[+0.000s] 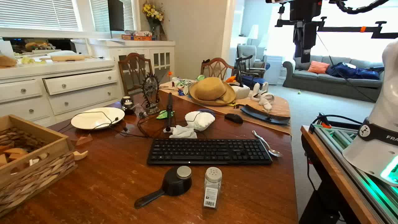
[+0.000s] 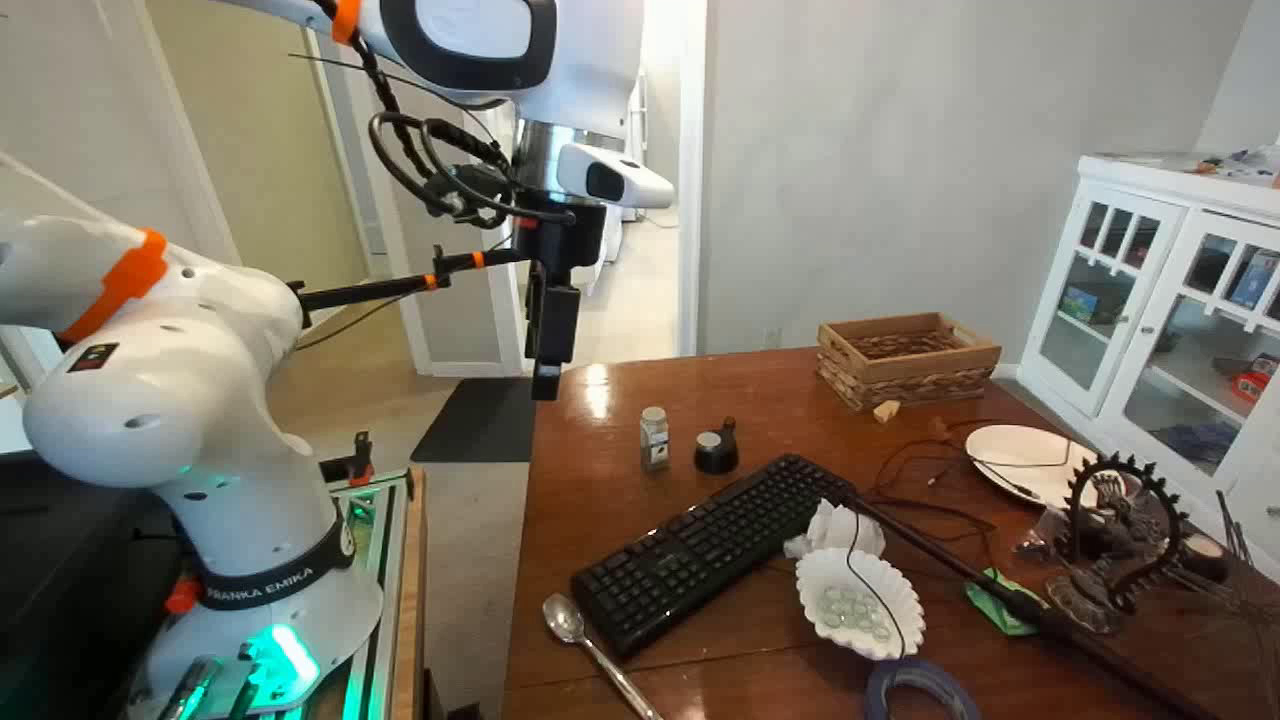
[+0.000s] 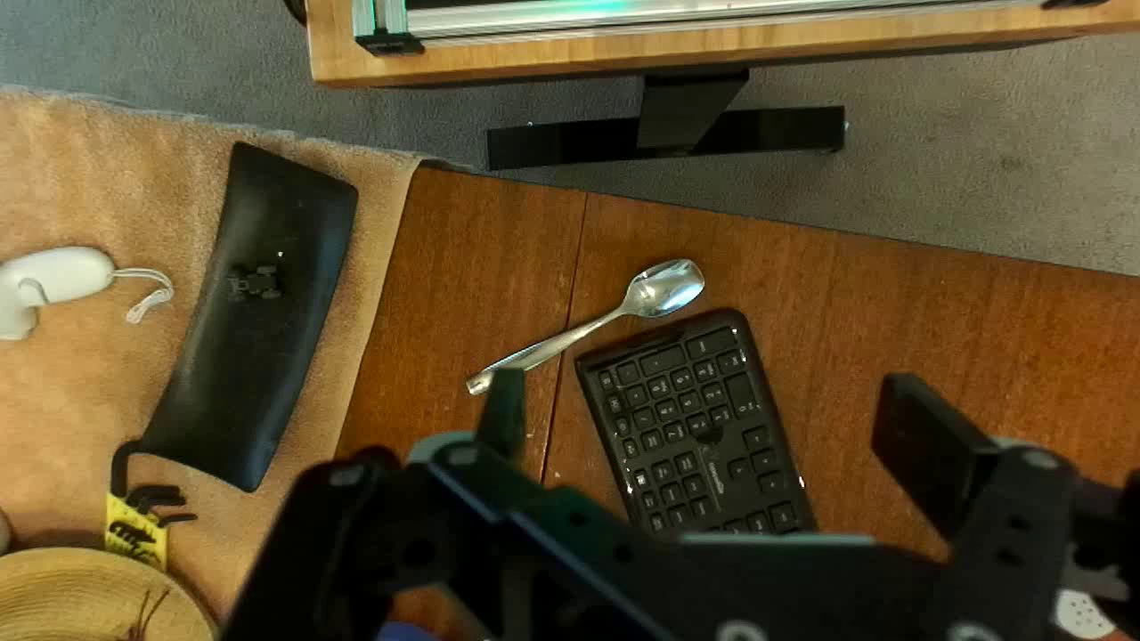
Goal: Put the tape through the bottle
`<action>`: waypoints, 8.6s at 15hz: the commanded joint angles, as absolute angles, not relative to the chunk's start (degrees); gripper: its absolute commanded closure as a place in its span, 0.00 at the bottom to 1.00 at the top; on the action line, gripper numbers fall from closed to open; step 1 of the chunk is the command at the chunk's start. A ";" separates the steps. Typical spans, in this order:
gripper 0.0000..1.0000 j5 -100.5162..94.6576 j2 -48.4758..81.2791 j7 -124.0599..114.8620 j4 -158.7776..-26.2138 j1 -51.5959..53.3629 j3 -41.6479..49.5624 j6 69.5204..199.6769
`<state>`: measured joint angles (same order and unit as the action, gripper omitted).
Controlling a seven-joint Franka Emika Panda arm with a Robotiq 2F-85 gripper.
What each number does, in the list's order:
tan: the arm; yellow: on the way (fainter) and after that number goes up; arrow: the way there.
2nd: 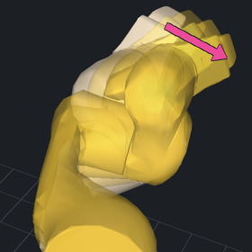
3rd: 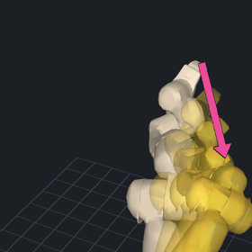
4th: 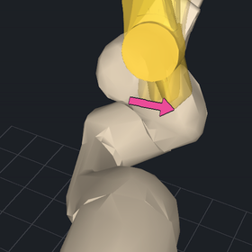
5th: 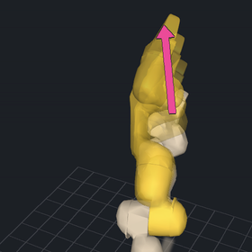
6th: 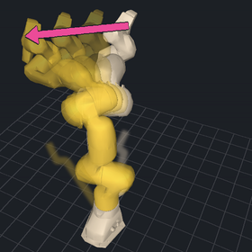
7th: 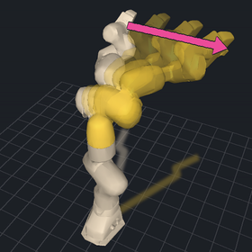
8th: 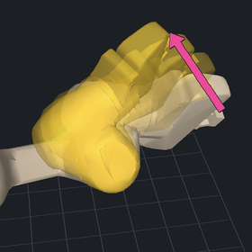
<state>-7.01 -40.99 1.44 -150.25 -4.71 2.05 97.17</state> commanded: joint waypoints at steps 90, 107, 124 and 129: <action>0.50 3.83 58.77 -83.38 -74.84 -11.56 16.18 124.09; 0.95 5.67 55.70 -85.84 -70.95 -12.77 16.97 132.21; 0.95 7.67 38.90 -64.77 -80.74 -14.69 10.54 113.73; 0.80 7.03 38.88 -60.73 -79.44 -13.50 11.93 105.63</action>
